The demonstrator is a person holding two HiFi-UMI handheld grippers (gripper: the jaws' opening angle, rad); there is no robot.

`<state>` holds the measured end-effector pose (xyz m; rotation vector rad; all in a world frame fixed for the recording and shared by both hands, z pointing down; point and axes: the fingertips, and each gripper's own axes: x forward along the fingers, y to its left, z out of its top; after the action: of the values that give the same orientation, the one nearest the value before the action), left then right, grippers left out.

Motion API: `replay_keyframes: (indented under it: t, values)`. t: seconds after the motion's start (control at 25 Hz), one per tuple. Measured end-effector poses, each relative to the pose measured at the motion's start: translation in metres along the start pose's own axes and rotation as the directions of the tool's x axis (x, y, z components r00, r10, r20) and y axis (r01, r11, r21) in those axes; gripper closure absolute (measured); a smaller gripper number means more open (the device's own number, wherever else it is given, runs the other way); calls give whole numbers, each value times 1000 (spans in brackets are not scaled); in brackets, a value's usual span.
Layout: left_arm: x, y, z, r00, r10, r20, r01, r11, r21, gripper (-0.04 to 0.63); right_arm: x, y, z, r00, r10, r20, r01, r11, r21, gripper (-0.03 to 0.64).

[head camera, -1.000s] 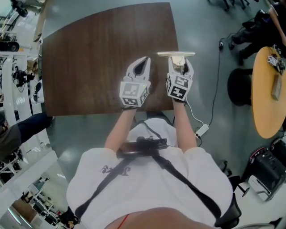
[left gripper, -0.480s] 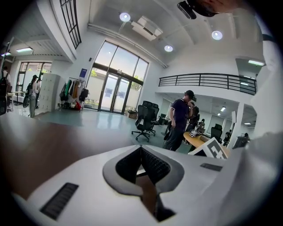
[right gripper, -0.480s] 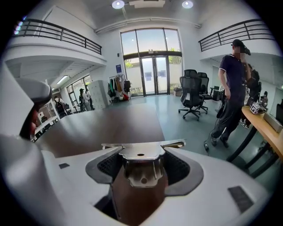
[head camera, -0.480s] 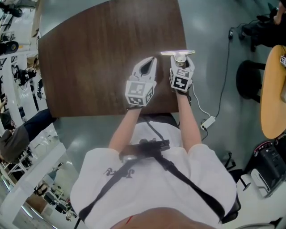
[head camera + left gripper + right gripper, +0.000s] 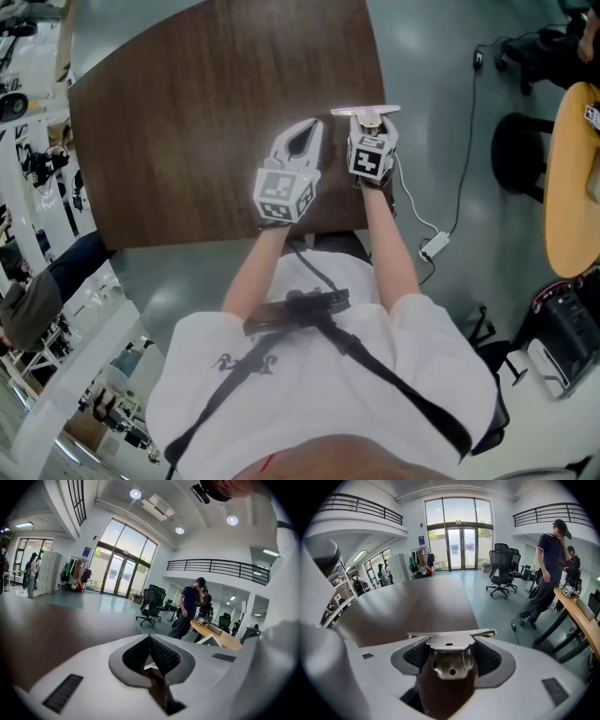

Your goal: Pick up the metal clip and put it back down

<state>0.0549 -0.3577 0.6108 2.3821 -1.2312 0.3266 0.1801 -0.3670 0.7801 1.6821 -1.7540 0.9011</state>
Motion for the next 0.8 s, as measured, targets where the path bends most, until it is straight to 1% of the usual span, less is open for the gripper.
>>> replay_keyframes:
  t: [0.2, 0.36, 0.52, 0.68, 0.8]
  values:
    - [-7, -3, -9, 1000, -25, -1, 24, 1000, -19, 584, 1, -2, -8, 999, -31, -10, 31, 999, -24, 316]
    - [-20, 5, -7, 999, -49, 6, 49, 999, -19, 584, 5, 2, -11, 999, -31, -9, 31, 1000, -2, 316]
    - [-40, 12, -6, 997, -75, 7, 75, 997, -3, 584, 6, 7, -27, 999, -10, -41, 7, 998, -65, 316]
    - [-68, 24, 2, 995, -95, 22, 95, 995, 9, 584, -27, 11, -27, 999, -29, -15, 27, 997, -73, 315]
    - [-89, 34, 8, 994, -99, 39, 98, 995, 10, 584, -64, 18, -25, 999, -43, 25, 44, 999, -27, 316]
